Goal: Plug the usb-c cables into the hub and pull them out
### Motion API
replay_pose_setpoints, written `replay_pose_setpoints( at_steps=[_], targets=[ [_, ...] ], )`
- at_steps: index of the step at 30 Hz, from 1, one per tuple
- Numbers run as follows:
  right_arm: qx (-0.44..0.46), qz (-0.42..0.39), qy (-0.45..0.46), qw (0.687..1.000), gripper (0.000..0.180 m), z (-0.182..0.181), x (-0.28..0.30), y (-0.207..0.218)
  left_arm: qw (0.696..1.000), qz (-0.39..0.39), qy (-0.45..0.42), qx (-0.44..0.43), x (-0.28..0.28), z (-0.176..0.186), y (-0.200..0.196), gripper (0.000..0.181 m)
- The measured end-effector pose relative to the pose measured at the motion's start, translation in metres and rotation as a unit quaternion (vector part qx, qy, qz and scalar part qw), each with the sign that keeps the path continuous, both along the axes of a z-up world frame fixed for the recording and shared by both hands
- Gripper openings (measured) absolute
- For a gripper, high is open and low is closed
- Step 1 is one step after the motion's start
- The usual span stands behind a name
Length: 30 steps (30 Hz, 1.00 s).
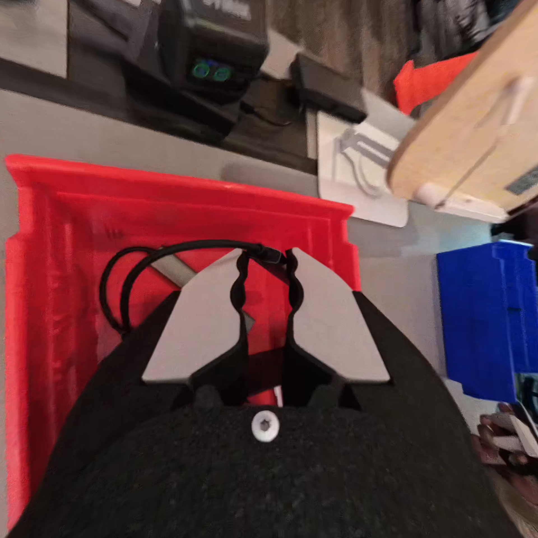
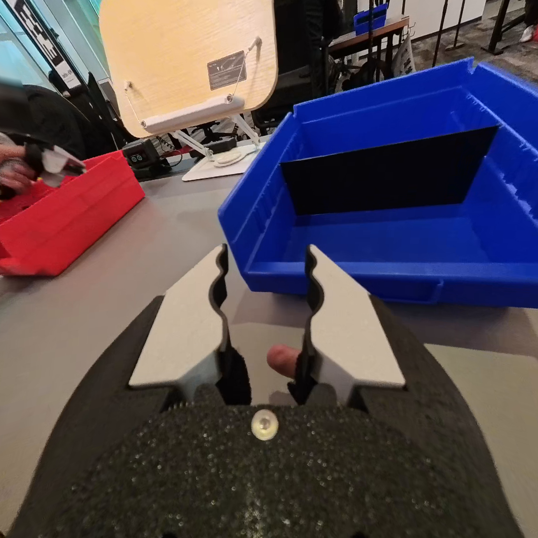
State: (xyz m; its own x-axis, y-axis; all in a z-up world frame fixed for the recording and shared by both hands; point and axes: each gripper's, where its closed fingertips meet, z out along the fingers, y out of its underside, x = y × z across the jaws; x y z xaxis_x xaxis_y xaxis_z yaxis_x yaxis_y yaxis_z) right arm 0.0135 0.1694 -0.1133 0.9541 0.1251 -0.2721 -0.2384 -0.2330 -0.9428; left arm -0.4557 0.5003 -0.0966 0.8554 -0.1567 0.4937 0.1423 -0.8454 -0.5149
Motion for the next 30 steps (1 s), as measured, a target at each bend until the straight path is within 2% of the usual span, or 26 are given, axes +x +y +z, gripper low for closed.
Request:
replay_pose_setpoints(
  at_steps=[7,11,13,18,23,30],
  targets=[
    [0.051,0.023,-0.025,0.998,0.053,0.019,-0.02,-0.003,0.974,-0.084,-0.138,0.156,0.042,0.118,-0.062,0.024],
    [0.116,0.054,-0.103,0.986,0.065,0.044,-0.055,-0.004,0.944,-0.148,-0.233,0.18,0.09,0.163,-0.121,0.024],
    [0.158,0.094,-0.172,0.968,0.065,0.063,-0.085,-0.002,0.926,-0.189,-0.279,0.17,0.121,0.174,-0.151,0.023],
    [0.278,0.124,-0.282,0.91,0.057,0.122,-0.146,0.003,0.886,-0.266,-0.364,0.109,0.195,0.177,-0.219,0.023],
    [0.34,0.13,-0.336,0.869,0.052,0.135,-0.186,0.015,0.86,-0.294,-0.412,0.07,0.239,0.168,-0.257,0.023],
    [0.344,0.124,-0.32,0.874,0.041,0.143,-0.192,0.021,0.866,-0.292,-0.401,0.061,0.259,0.142,-0.271,0.023]
  ],
)
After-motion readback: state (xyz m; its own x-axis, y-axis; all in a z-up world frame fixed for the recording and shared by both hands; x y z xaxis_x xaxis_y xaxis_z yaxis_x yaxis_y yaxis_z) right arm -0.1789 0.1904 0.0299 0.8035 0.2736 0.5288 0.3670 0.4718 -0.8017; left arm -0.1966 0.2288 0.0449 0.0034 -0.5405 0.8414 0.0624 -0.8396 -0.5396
